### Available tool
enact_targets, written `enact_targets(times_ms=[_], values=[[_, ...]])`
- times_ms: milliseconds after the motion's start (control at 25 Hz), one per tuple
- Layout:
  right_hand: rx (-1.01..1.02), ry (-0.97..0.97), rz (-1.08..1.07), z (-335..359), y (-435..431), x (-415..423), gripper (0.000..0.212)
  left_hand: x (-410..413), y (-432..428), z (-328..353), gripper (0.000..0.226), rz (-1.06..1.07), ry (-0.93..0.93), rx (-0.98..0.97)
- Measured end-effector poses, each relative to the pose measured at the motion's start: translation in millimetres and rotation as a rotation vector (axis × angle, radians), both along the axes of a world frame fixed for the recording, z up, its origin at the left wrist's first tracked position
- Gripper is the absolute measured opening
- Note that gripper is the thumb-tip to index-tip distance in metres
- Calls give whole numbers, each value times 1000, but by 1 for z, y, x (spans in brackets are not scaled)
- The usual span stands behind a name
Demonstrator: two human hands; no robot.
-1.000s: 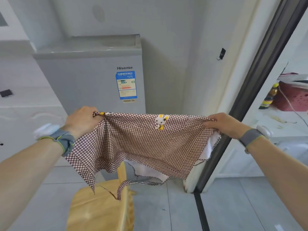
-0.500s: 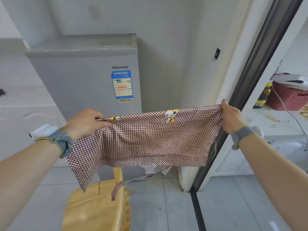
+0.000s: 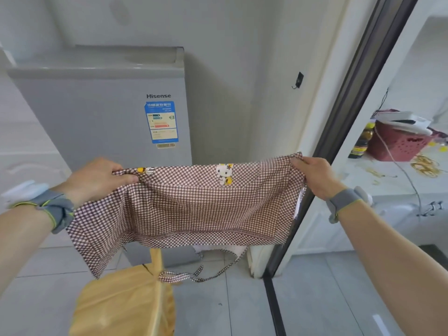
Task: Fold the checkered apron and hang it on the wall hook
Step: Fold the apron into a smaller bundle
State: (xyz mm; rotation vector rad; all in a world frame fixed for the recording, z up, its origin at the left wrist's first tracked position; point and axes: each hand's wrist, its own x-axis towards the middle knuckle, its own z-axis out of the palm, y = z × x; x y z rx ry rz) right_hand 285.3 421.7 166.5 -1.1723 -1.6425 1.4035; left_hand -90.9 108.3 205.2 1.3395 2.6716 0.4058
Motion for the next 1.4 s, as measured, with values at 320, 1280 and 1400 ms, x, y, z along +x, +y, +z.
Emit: enact_targets(times_ms=[320,1280,1400], values=[[-213,59,230,20,-6,4,41,8,2,-2,37,-33,-14,-22],[-3,64,-291,-5,22,24,31,6,-11,-9,31,127,-237,323],[115,-81,-416,-5,19,23,55,13,-10,-7,35,219,-521,525]])
